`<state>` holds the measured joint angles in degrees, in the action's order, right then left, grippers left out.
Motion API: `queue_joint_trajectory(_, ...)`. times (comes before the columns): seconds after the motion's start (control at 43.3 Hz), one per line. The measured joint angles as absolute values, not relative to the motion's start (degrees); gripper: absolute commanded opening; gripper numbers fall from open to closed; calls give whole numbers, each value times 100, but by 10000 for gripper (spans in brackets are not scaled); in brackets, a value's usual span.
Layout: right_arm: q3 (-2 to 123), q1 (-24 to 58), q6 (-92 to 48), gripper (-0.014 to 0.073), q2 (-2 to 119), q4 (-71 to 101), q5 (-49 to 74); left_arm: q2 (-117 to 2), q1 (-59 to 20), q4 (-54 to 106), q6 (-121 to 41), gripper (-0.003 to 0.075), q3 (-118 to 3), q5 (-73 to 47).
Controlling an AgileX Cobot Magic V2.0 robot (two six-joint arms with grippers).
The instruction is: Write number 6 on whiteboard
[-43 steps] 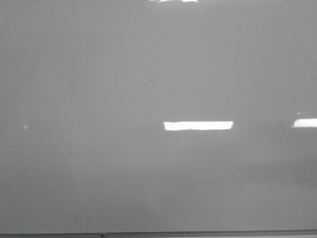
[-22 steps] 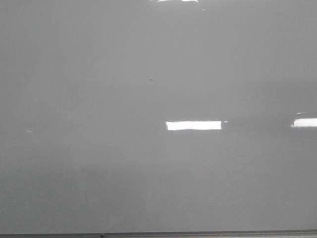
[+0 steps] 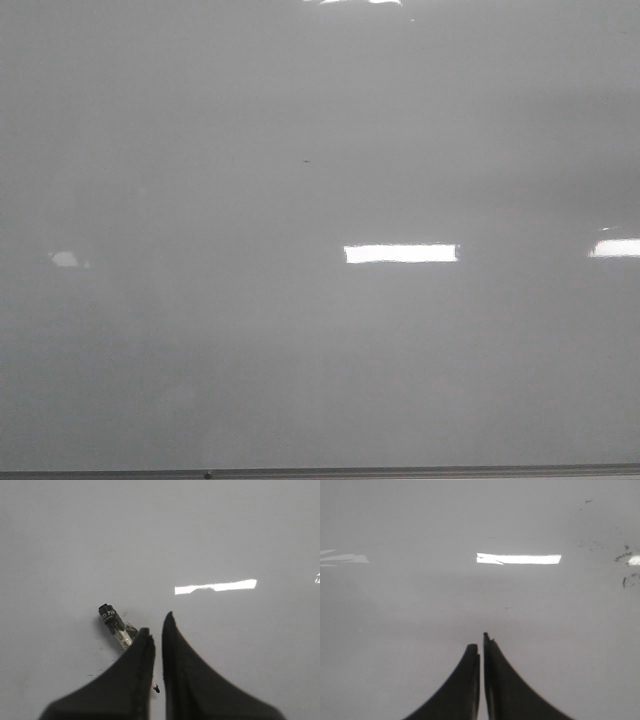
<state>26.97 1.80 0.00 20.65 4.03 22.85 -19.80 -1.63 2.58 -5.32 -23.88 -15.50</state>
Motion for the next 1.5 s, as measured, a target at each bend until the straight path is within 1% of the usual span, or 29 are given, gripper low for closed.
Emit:
queue_joint_trajectory(0.023,2697,180,0,358,2065,414,2285,-1980,-163,258,-532,368,-2398,-1550)
queue_joint_trajectory(0.069,2697,180,0,463,2065,413,2285,-1980,-163,258,-532,486,-2398,-1550)
queue_joint_trajectory(0.092,2697,180,0,500,2065,413,2285,-1980,-163,258,-532,538,-2401,-1550)
queue_joint_trajectory(0.162,2703,180,0,579,2065,426,2285,-1980,-163,258,-532,605,-2401,-1550)
queue_joint_trajectory(0.185,2703,180,0,590,2065,426,2285,-1980,-163,258,-532,613,-2401,-1550)
queue_joint_trajectory(0.37,2703,180,0,592,2065,431,2285,-2145,-163,532,-522,577,-2391,-1589)
queue_joint_trajectory(0.439,2703,180,0,592,2065,431,2285,-2461,-163,752,-299,565,-2391,-1593)
queue_joint_trajectory(0.601,2703,180,0,592,2065,431,2285,-3751,-42,882,468,565,-2425,-1356)
queue_joint_trajectory(0.855,2703,220,0,592,2065,431,2285,-5852,544,1052,682,564,-2848,-960)
queue_joint_trajectory(1.017,2703,220,0,592,2065,431,2294,-6759,603,1101,694,564,-3181,-664)
queue_joint_trajectory(1.225,2703,220,0,592,2065,440,2294,-7546,516,1114,704,562,-3539,-261)
queue_joint_trajectory(1.294,2703,220,0,592,2065,440,2294,-7736,514,1114,704,533,-3618,-156)
queue_joint_trajectory(1.363,2703,220,0,592,2065,440,2294,-7904,514,1117,704,489,-3696,0)
queue_joint_trajectory(1.502,2703,220,0,592,2065,440,2294,-8155,514,1149,704,368,-3771,59)
